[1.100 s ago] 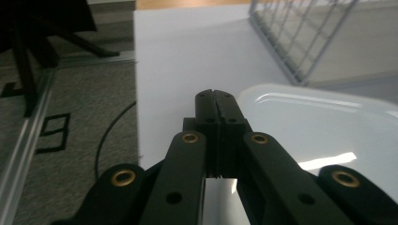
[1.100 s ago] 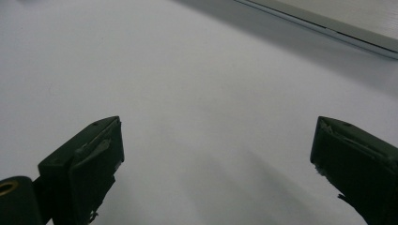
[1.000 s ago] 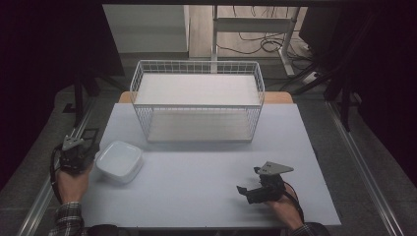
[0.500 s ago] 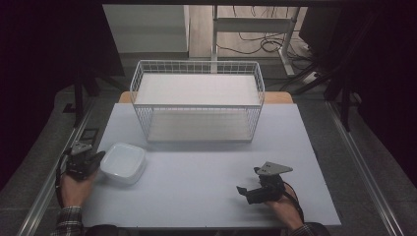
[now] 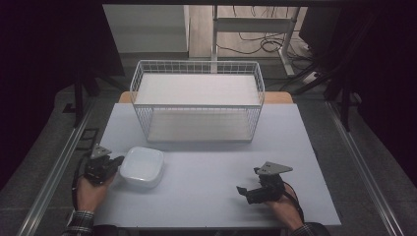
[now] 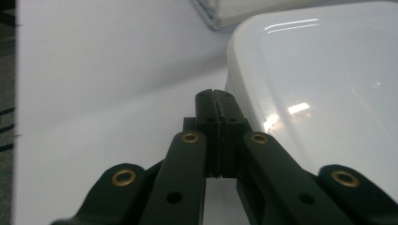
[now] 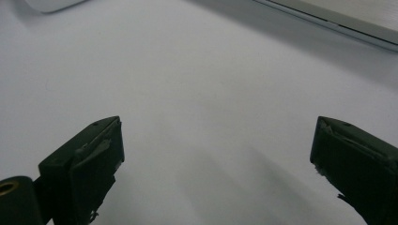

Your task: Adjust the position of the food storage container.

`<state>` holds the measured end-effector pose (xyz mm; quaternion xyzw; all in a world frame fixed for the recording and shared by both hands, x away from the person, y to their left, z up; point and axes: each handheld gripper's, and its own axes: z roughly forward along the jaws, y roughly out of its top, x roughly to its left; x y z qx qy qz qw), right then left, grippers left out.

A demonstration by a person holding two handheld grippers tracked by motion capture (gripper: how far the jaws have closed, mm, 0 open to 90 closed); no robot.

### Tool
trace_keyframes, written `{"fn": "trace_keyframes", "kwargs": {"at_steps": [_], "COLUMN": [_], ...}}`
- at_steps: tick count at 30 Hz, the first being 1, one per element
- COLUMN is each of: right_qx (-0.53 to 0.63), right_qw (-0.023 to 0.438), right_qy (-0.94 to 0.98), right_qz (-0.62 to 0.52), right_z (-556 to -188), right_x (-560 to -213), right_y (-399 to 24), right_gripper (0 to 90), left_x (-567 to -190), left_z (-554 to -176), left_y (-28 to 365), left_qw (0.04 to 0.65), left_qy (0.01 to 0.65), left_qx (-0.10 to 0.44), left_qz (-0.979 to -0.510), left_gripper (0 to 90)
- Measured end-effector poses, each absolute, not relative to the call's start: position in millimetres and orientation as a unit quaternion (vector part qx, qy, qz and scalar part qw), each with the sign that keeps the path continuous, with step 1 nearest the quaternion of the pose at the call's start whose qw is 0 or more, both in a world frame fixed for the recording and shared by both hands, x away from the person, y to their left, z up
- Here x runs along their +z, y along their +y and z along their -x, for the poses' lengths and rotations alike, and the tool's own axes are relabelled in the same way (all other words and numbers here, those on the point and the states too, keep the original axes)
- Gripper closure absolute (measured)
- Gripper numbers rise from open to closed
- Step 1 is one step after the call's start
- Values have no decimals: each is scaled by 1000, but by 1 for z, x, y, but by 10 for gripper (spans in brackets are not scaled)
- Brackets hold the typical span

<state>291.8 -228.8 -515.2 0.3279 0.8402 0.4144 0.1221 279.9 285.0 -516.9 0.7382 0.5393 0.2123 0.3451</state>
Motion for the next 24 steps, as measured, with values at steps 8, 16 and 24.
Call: {"fn": "trace_keyframes", "kwargs": {"at_steps": [8,16,24], "right_qx": [412,407,397], "right_qw": [129,93,91], "right_qy": [837,842,860], "right_qz": [-335,-341,-307], "right_z": [-292,-292,-293], "right_x": [-515,-512,-503], "right_y": [-227,-212,-198], "right_gripper": [3,27,481], "left_x": [-514,-512,-513], "left_z": [-277,-275,-273], "left_y": [258,237,213], "left_qw": [355,356,354], "left_qy": [515,495,474], "left_qx": [194,182,159], "left_qz": [-756,-771,-790], "left_gripper": [900,900,900]}}
